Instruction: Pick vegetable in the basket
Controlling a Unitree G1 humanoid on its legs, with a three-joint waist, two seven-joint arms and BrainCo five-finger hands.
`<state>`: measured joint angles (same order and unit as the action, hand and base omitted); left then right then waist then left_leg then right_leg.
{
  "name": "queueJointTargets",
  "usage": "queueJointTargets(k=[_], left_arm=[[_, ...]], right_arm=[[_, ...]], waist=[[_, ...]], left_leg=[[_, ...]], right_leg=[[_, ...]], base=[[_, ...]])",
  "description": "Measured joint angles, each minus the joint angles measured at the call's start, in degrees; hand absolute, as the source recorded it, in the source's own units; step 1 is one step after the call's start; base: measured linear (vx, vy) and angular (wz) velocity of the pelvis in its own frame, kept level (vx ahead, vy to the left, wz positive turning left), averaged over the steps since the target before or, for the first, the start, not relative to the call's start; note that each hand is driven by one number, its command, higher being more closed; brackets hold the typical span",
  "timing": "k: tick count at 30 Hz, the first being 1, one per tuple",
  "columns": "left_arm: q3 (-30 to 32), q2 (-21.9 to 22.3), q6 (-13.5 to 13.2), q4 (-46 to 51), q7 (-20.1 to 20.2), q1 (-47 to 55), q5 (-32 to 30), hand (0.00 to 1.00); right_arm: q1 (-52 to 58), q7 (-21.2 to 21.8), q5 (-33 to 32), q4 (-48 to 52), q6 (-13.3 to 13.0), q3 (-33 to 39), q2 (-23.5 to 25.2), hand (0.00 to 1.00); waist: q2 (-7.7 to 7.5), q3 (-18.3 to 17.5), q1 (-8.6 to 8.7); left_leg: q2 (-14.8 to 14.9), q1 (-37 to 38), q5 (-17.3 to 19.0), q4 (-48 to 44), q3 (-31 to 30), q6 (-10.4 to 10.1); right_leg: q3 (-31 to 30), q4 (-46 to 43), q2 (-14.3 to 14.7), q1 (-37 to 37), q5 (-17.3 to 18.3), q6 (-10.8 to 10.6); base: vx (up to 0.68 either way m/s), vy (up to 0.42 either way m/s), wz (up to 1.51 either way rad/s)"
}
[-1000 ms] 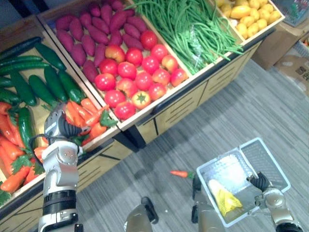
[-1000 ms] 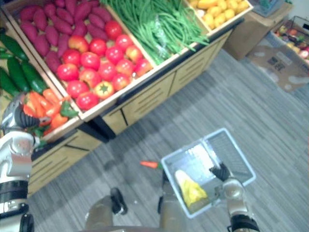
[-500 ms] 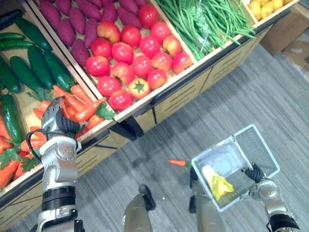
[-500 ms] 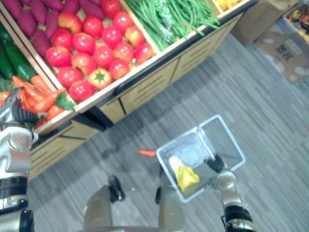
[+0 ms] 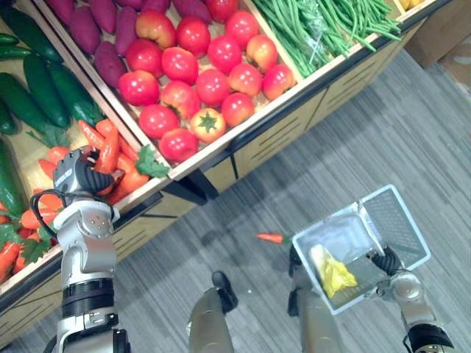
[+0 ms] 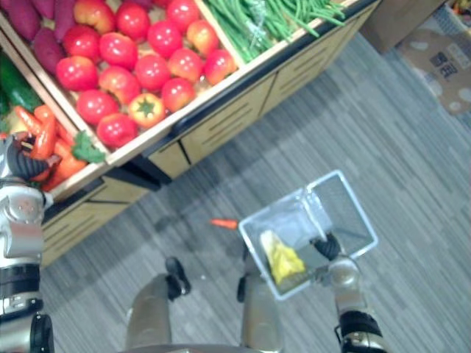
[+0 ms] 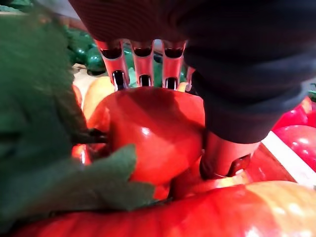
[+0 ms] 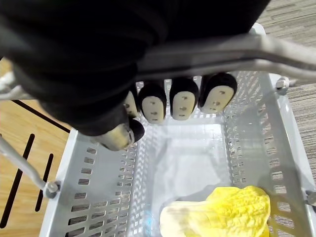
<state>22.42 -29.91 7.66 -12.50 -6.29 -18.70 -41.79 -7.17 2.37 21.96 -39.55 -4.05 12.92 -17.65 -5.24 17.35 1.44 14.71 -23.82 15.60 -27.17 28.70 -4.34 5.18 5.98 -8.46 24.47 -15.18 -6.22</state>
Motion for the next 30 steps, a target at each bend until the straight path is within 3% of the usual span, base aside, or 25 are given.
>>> queueJointTargets(k=[8, 19, 24, 30], left_arm=[[-0.11, 0.59, 0.5, 1.86, 1.05, 1.11, -0.01, 1.0], [0.0, 2.85, 1.16, 13.33, 2.21, 3.31, -0.05, 1.0], [-0.03, 2.85, 0.78, 18.33, 1.93, 3.38, -0.05, 1.0], [-0.89, 2.73, -1.46, 25.28, 1.06, 5.98, -0.11, 1.0]], right_arm=[[0.0, -0.16, -0.05, 0.4, -0.04, 0.02, 0.76, 1.0], [0.32, 0.38, 0.0, 0.09, 0.04, 0.21, 1.85, 1.0], [0.42, 0.4, 0.0, -0.66, 0.04, 0.23, 2.33, 1.0], [0.55, 0.42, -0.01, -0.61, 0.09, 0.28, 2.33, 1.0]], waist=[[-0.32, 0.16, 0.12], [-0.54, 0.14, -0.03], [-0.73, -0.02, -0.24], [-0.82, -1.07, -0.48]], left_leg=[[0.24, 0.12, 0.0, 0.0, 0.16, -0.01], [0.0, 2.53, -0.19, 0.94, -0.84, 0.06], [-0.32, 3.84, -1.0, 2.03, -1.22, -0.07], [-0.48, 6.11, -2.06, 3.59, -1.57, -0.52]], right_leg=[[-0.24, 0.0, 0.28, 0.05, -0.08, 0.11], [0.59, 0.03, 0.22, -2.81, -0.07, 0.11], [1.07, 0.04, 0.14, -4.07, -0.01, 0.17], [1.55, 0.04, 0.35, -5.99, 0.32, 0.63]], base=[[-0.02, -0.048, -0.02], [-0.02, -0.033, 0.04], [-0.03, -0.034, 0.05], [-0.03, -0.043, 0.04]])
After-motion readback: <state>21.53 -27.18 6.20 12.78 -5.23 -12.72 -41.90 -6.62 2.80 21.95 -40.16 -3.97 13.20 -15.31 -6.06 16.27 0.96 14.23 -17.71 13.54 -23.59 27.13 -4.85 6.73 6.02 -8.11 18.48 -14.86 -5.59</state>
